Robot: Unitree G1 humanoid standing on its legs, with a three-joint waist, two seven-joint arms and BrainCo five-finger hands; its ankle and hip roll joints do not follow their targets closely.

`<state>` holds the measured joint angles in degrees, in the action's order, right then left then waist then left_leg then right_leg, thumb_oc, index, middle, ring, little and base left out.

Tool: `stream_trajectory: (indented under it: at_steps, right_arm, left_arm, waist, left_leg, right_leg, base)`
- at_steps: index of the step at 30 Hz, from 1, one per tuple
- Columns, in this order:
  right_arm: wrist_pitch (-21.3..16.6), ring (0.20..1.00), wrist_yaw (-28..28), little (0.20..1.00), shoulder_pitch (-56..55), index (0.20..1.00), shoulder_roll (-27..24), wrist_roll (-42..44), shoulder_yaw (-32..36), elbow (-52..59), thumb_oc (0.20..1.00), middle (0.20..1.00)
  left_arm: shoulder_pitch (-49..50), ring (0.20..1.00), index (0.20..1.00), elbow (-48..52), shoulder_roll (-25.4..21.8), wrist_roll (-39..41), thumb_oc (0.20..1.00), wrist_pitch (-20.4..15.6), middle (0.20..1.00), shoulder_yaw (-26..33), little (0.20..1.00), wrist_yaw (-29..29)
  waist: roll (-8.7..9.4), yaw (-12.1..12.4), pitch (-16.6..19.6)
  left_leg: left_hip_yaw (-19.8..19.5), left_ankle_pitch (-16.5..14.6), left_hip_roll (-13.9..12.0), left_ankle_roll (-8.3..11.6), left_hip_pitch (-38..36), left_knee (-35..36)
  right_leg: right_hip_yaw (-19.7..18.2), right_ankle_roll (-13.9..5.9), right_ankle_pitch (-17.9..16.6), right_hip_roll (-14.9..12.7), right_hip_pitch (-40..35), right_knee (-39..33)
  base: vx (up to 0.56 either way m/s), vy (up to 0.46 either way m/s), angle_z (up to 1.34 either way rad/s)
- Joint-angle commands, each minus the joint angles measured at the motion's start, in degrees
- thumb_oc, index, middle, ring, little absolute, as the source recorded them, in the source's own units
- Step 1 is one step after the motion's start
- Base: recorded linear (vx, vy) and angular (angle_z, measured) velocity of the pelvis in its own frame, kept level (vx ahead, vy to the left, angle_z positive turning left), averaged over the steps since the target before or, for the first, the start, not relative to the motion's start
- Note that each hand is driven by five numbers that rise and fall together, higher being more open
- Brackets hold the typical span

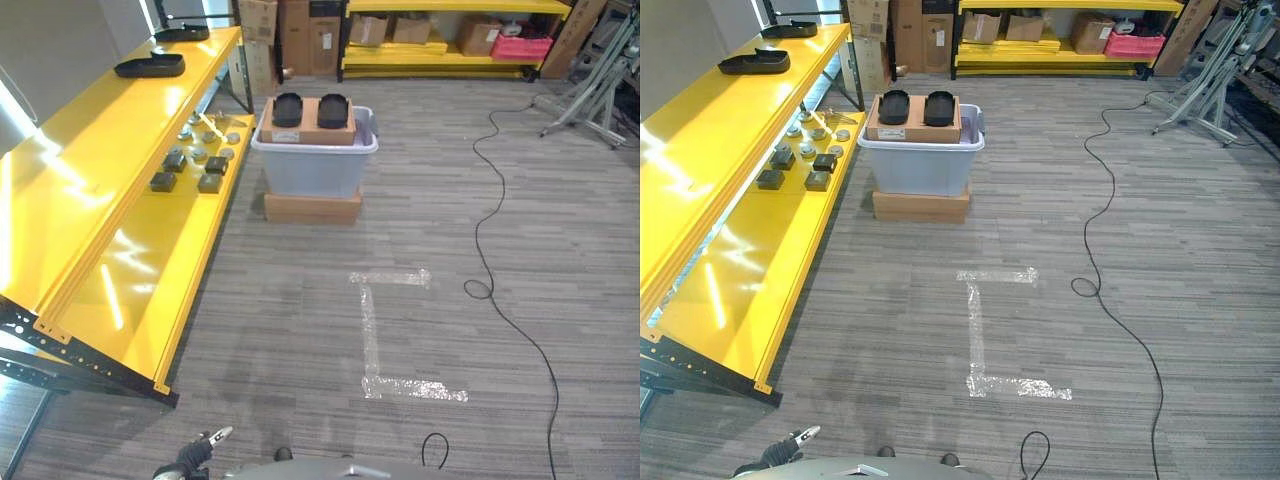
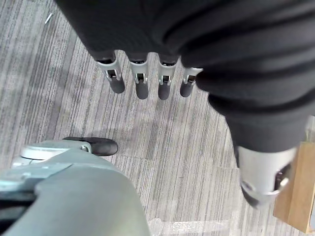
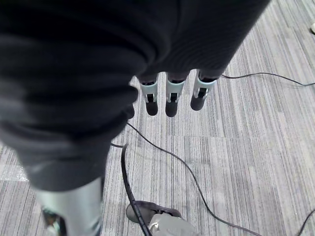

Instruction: Move parts from the plastic box to the shelf.

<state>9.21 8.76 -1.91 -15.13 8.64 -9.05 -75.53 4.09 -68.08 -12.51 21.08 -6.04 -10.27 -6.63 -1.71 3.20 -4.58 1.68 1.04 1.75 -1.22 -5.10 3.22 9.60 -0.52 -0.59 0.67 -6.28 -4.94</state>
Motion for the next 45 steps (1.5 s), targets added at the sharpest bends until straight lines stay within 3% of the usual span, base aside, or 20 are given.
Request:
stream_trajectory:
  at_steps: [1, 10, 14, 25, 30, 31, 32, 33, 35, 38, 39, 41, 42, 44, 45]
  right_arm:
    - [0.5, 1.000, 0.4, 1.000, 2.0, 1.000, -0.2, -0.6, -2.6, -3.7, 1.000, 1.000]
    - [1.4, 1.000, 1.1, 1.000, 2.0, 1.000, -0.1, 1.4, -2.4, -4.4, 1.000, 1.000]
    - [1.6, 1.000, 0.6, 1.000, 2.2, 1.000, 0.0, 0.1, -2.3, -5.2, 1.000, 1.000]
    - [1.4, 1.000, 1.0, 1.000, 2.5, 1.000, -0.1, -0.3, -3.3, -4.6, 1.000, 1.000]
    - [-0.5, 1.000, 0.2, 1.000, 2.6, 1.000, -0.1, 1.1, -3.0, -5.1, 1.000, 1.000]
    - [-3.8, 1.000, -0.3, 1.000, 2.9, 1.000, -0.2, 5.8, -2.4, -5.1, 1.000, 1.000]
    - [-4.4, 1.000, -0.3, 1.000, 3.0, 1.000, -0.2, 6.9, -2.3, -5.1, 1.000, 1.000]
    - [-7.4, 1.000, -1.5, 1.000, 3.5, 1.000, -0.3, 11.3, -1.7, -4.3, 1.000, 1.000]
    - [-13.8, 1.000, -2.5, 1.000, 4.3, 1.000, -1.7, 15.9, -0.1, 2.5, 1.000, 1.000]
    - [-16.2, 1.000, -1.4, 1.000, 3.8, 1.000, -3.8, 23.6, 0.3, 17.5, 1.000, 1.000]
    - [-16.4, 1.000, -1.1, 1.000, 3.6, 1.000, -4.0, 24.0, 0.3, 19.2, 1.000, 1.000]
    - [-14.1, 1.000, 2.9, 1.000, 2.0, 1.000, -6.2, 23.9, -0.2, 37.8, 1.000, 1.000]
    - [-13.4, 1.000, 3.8, 1.000, 1.5, 1.000, -7.6, 23.3, 0.2, 45.7, 1.000, 1.000]
    - [-12.5, 1.000, 4.0, 1.000, 1.7, 1.000, -8.0, 25.2, 0.7, 49.2, 1.000, 1.000]
    - [-13.9, 1.000, 4.5, 1.000, 2.2, 1.000, -8.3, 25.5, 1.2, 51.7, 1.000, 1.000]
  left_arm:
    - [-2.7, 1.000, 1.000, -2.0, -0.3, -2.0, 1.000, -0.8, 1.000, -0.6, 1.000, 0.2]
    - [-2.9, 1.000, 1.000, -2.6, -0.2, -2.9, 1.000, 0.5, 1.000, -0.3, 1.000, 4.8]
    - [-3.1, 1.000, 1.000, -3.4, 0.1, -2.2, 1.000, 3.7, 1.000, -0.1, 1.000, 2.6]
    - [-3.8, 1.000, 1.000, -4.6, 0.3, -4.2, 1.000, 5.7, 1.000, -0.7, 1.000, 4.9]
    - [-4.0, 1.000, 1.000, -4.7, 0.4, -2.0, 1.000, 4.8, 1.000, -0.1, 1.000, 6.3]
    - [-4.3, 1.000, 1.000, -4.6, 0.4, -0.9, 1.000, 1.9, 1.000, 0.4, 1.000, 6.7]
    - [-4.3, 1.000, 1.000, -4.6, 0.4, -0.5, 1.000, 0.9, 1.000, 0.5, 1.000, 6.8]
    - [-4.6, 1.000, 1.000, -3.7, 0.3, 1.7, 1.000, -2.9, 1.000, 0.6, 1.000, 6.2]
    - [-5.0, 1.000, 1.000, 3.3, -0.8, 4.8, 1.000, -5.0, 1.000, 0.5, 1.000, 4.7]
    - [-5.1, 1.000, 1.000, 14.9, -3.1, 6.3, 1.000, -5.5, 1.000, 1.3, 1.000, 5.0]
    - [-5.0, 1.000, 1.000, 16.1, -3.4, 6.3, 1.000, -5.7, 1.000, 1.3, 1.000, 5.2]
    - [-4.6, 1.000, 1.000, 29.6, -6.0, 9.3, 1.000, -2.9, 1.000, 2.6, 1.000, 7.2]
    - [-5.0, 1.000, 1.000, 36.3, -7.4, 11.1, 1.000, -3.4, 1.000, 4.0, 1.000, 7.6]
    - [-5.6, 1.000, 1.000, 40.7, -8.0, 11.6, 1.000, -2.9, 1.000, 4.8, 1.000, 8.1]
    - [-6.2, 1.000, 1.000, 44.6, -8.6, 11.6, 1.000, -3.1, 1.000, 5.1, 1.000, 8.8]
  waist:
    - [1.03, 0.9, 1.0]
    - [1.16, 0.9, 1.0]
    - [1.33, 0.8, 0.9]
    - [1.34, 0.4, 1.3]
    - [1.43, 0.6, 1.5]
    - [1.52, 0.7, 1.6]
    - [1.53, 0.8, 1.6]
    - [1.61, 0.9, 1.6]
    - [1.73, 1.3, 1.9]
    - [1.93, 1.0, 1.8]
    - [1.95, 0.9, 1.8]
    - [2.09, 0.1, 1.3]
    - [2.15, -0.3, 1.2]
    - [2.21, -0.5, 1.1]
    - [2.32, -0.5, 1.1]
  left_leg:
    - [0.0, -3.3, 2.2, -0.23, 1.9, -0.9]
    - [-0.1, -3.5, 2.2, -0.18, 1.8, -1.2]
    - [0.2, -3.6, 2.0, -0.16, 1.7, -1.4]
    - [0.7, -3.8, 1.8, -0.07, 1.5, -1.6]
    - [0.6, -3.9, 1.8, -0.09, 1.4, -1.8]
    - [0.5, -3.8, 1.8, -0.06, 1.2, -1.9]
    - [0.5, -3.8, 1.8, -0.07, 1.2, -1.9]
    - [0.3, -3.8, 1.8, -0.17, 0.9, -1.8]
    - [0.2, -3.6, 1.7, -0.22, 0.9, -1.6]
    - [0.5, -3.4, 1.5, -0.32, 1.1, -1.5]
    - [0.6, -3.4, 1.5, -0.32, 1.1, -1.6]
    - [1.0, -3.2, 1.3, -0.15, 1.3, -1.8]
    - [1.2, -3.0, 1.2, -0.06, 1.4, -1.9]
    - [1.3, -2.8, 1.2, 0.02, 1.3, -1.8]
    - [1.3, -2.7, 1.2, 0.09, 1.3, -1.8]
  right_leg:
    - [1.0, -5.42, 0.0, -2.6, 1.9, 1.7]
    - [0.9, -5.44, 0.1, -2.6, 1.9, 1.8]
    - [1.0, -5.26, 0.2, -2.6, 1.6, 1.7]
    - [0.9, -5.25, 0.3, -2.7, 1.5, 1.9]
    - [0.8, -5.22, 0.3, -2.7, 1.4, 2.0]
    - [0.9, -5.18, 0.2, -2.7, 1.2, 2.0]
    - [0.9, -5.17, 0.2, -2.7, 1.1, 2.0]
    - [0.9, -5.15, 0.1, -2.7, 0.9, 2.0]
    - [1.0, -5.17, -0.1, -2.7, 0.8, 1.8]
    - [1.0, -5.24, -0.4, -2.7, 1.2, 1.9]
    - [1.0, -5.23, -0.4, -2.7, 1.2, 1.9]
    - [1.2, -5.16, -0.6, -2.8, 1.6, 2.2]
    - [1.3, -5.12, -0.7, -2.9, 1.8, 2.4]
    - [1.5, -5.07, -0.7, -2.8, 1.8, 2.4]
    - [1.6, -5.02, -0.7, -2.8, 1.8, 2.5]
  base:
    - [0.00, 0.000, 0.00]
    - [0.00, 0.000, 0.00]
    - [0.00, 0.000, 0.00]
    - [0.00, 0.000, 0.00]
    - [0.00, 0.000, 0.00]
    - [0.00, 0.000, 0.00]
    - [0.03, -0.007, 0.02]
    - [0.00, 0.000, 0.00]
    - [0.00, 0.000, 0.00]
    - [-0.02, -0.010, 0.00]
    - [-0.04, -0.012, -0.02]
    - [-0.06, 0.001, -0.02]
    - [-0.05, 0.011, 0.00]
    - [0.00, 0.000, 0.00]
    - [0.00, 0.000, 0.00]
